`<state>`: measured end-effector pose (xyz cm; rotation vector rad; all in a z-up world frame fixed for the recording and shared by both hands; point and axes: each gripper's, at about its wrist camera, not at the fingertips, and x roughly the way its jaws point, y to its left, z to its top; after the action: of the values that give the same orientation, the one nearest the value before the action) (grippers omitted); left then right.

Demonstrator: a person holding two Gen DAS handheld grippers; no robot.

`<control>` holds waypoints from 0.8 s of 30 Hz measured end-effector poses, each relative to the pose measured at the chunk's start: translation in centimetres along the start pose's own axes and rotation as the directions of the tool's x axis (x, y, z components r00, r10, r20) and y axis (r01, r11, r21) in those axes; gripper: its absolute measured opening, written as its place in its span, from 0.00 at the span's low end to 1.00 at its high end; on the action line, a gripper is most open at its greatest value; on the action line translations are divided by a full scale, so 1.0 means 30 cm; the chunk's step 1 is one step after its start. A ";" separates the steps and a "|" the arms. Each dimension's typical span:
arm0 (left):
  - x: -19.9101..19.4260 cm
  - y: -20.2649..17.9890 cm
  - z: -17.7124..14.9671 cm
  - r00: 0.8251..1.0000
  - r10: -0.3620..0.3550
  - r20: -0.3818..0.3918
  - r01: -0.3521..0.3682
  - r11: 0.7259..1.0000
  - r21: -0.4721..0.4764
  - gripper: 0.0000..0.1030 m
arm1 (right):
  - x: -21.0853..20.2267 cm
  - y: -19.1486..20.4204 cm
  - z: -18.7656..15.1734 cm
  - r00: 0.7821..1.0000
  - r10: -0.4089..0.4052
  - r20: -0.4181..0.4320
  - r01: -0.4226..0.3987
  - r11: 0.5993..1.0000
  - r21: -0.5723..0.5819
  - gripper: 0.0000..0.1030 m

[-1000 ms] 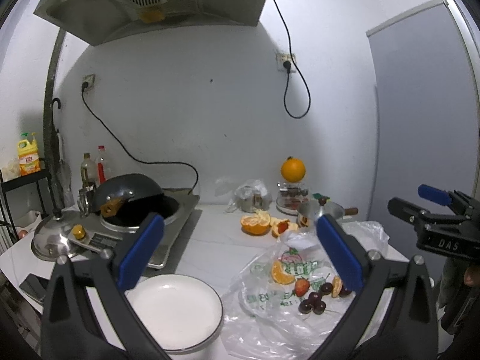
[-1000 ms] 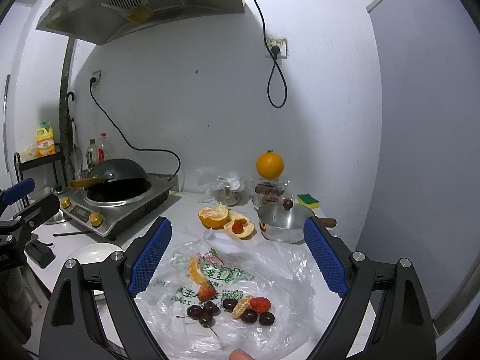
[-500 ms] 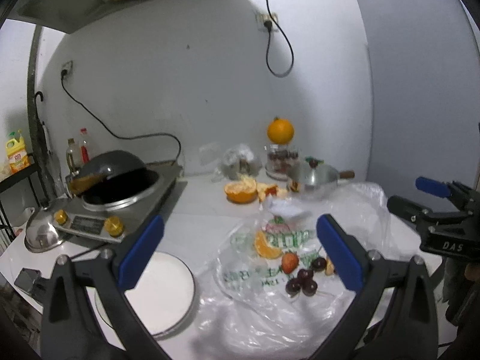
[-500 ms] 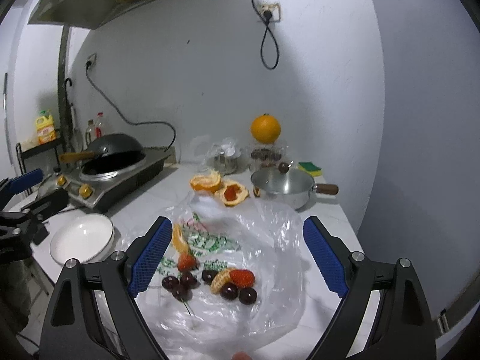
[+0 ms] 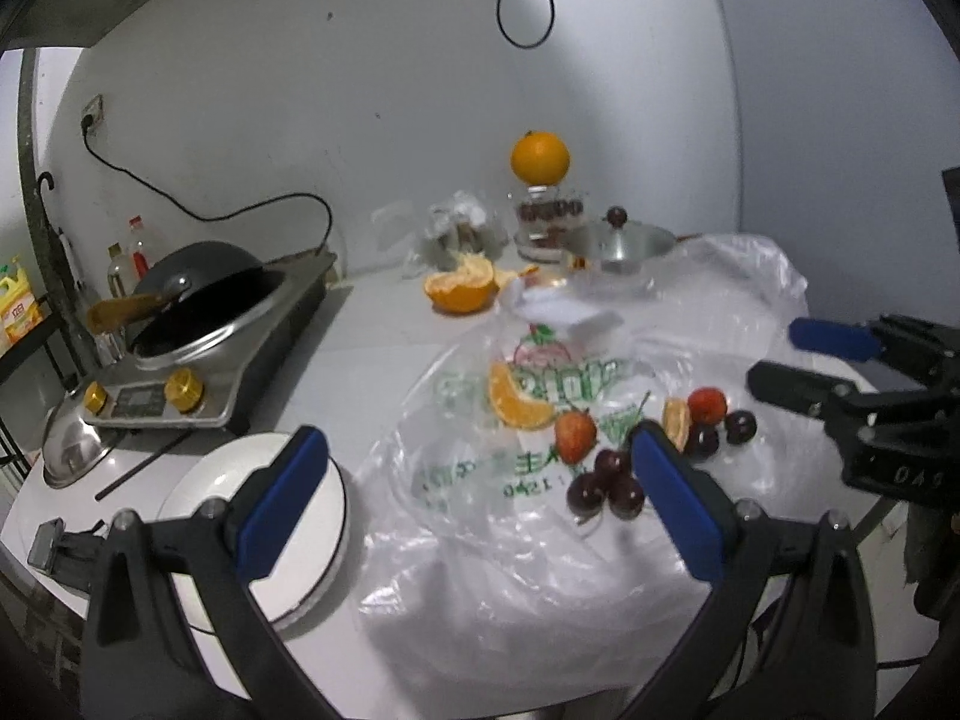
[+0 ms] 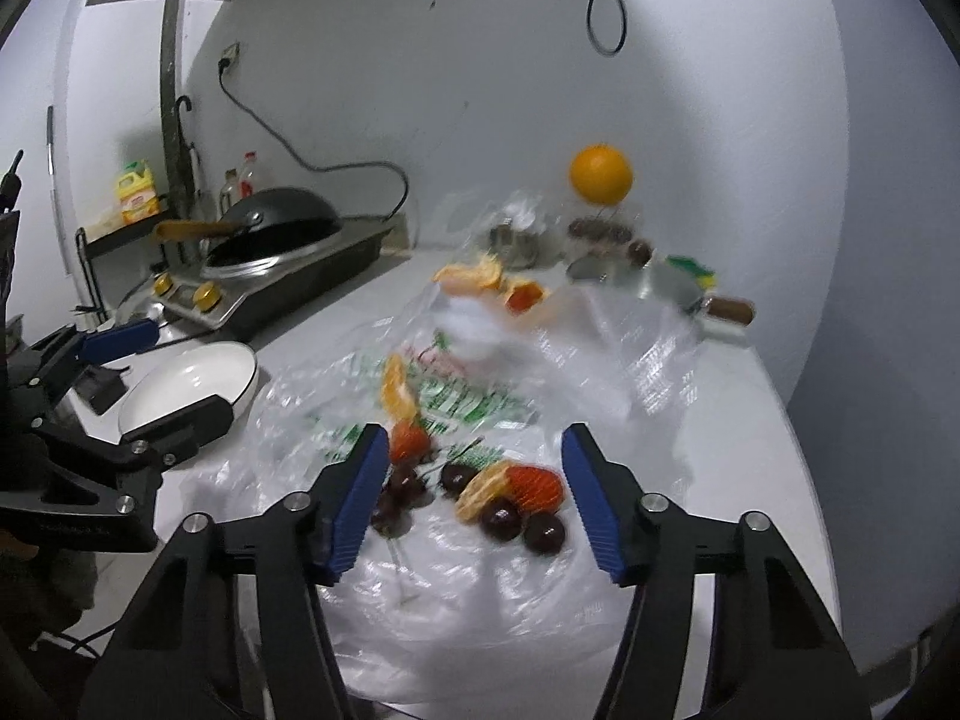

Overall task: Organize fruits
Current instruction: 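Move both grippers down toward the cherries on the plastic bag, then close the right gripper on a dark cherry while the left gripper grasps another cherry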

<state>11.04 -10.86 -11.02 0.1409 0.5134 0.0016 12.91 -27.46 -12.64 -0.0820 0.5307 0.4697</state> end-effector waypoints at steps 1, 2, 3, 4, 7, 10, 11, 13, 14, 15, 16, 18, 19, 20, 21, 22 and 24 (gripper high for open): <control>0.007 -0.001 -0.010 1.000 0.003 -0.010 -0.003 1.000 0.004 0.99 | 0.012 0.007 -0.007 1.000 0.010 -0.010 -0.010 1.000 0.000 0.55; 0.012 0.001 -0.015 1.000 0.004 -0.017 -0.004 1.000 0.007 0.99 | 0.029 0.015 -0.017 0.999 0.024 -0.025 -0.024 1.000 0.000 0.55; 0.018 0.003 -0.022 1.000 0.005 -0.025 -0.005 1.000 0.008 0.99 | 0.050 0.026 -0.025 0.998 0.041 -0.043 -0.041 0.999 -0.002 0.55; 0.024 0.006 -0.029 0.999 0.006 -0.034 -0.006 1.000 0.008 0.99 | 0.065 0.034 -0.032 0.997 0.053 -0.054 -0.053 0.999 -0.003 0.55; 0.033 0.019 -0.045 0.999 0.009 -0.049 -0.008 1.000 0.006 0.99 | 0.111 0.061 -0.051 0.993 0.078 -0.093 -0.079 0.997 -0.011 0.51; 0.039 0.036 -0.058 0.998 0.008 -0.061 -0.008 1.000 0.001 0.99 | 0.155 0.081 -0.067 0.987 0.090 -0.130 -0.094 0.995 -0.022 0.48; 0.042 0.043 -0.062 0.998 0.009 -0.064 -0.009 1.000 0.001 0.99 | 0.170 0.087 -0.072 0.985 0.094 -0.142 -0.099 0.995 -0.024 0.46; 0.045 0.051 -0.067 0.998 0.010 -0.069 -0.010 1.000 0.001 0.99 | 0.192 0.091 -0.078 0.982 0.101 -0.160 -0.106 0.994 -0.022 0.45; 0.047 0.057 -0.071 0.997 0.011 -0.071 -0.011 1.000 0.000 0.99 | 0.205 0.094 -0.081 0.980 0.103 -0.172 -0.108 0.994 -0.021 0.44; 0.050 0.061 -0.074 0.997 0.012 -0.074 -0.012 1.000 -0.001 0.99 | 0.220 0.097 -0.085 0.977 0.104 -0.184 -0.109 0.994 -0.021 0.44; 0.052 0.067 -0.077 0.997 0.012 -0.076 -0.013 1.000 -0.002 0.99 | 0.231 0.100 -0.087 0.976 0.103 -0.193 -0.109 0.994 -0.022 0.44; 0.056 0.078 -0.083 0.997 0.014 -0.081 -0.014 1.000 -0.003 0.99 | 0.253 0.108 -0.093 0.972 0.105 -0.210 -0.113 0.993 -0.025 0.43; 0.059 0.084 -0.086 0.996 0.015 -0.084 -0.016 1.000 -0.004 0.99 | 0.260 0.113 -0.096 0.971 0.107 -0.215 -0.115 0.993 -0.028 0.43; 0.061 0.086 -0.087 0.996 0.016 -0.086 -0.017 1.000 -0.005 0.99 | 0.267 0.118 -0.098 0.969 0.106 -0.222 -0.116 0.993 -0.032 0.41; 0.063 0.090 -0.089 0.996 0.017 -0.088 -0.017 1.000 -0.006 0.99 | 0.277 0.123 -0.100 0.967 0.106 -0.230 -0.118 0.992 -0.036 0.38; 0.064 0.091 -0.092 0.996 0.017 -0.088 -0.018 1.000 -0.006 0.99 | 0.283 0.128 -0.101 0.967 0.105 -0.234 -0.117 0.992 -0.039 0.37; 0.067 0.091 -0.093 0.996 0.018 -0.090 -0.019 1.000 -0.006 0.99 | 0.295 0.132 -0.102 0.965 0.100 -0.242 -0.114 0.992 -0.045 0.36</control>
<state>11.53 -7.72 -14.05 0.1392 0.6020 0.0279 16.42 -20.90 -19.56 -0.1681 0.7610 0.5850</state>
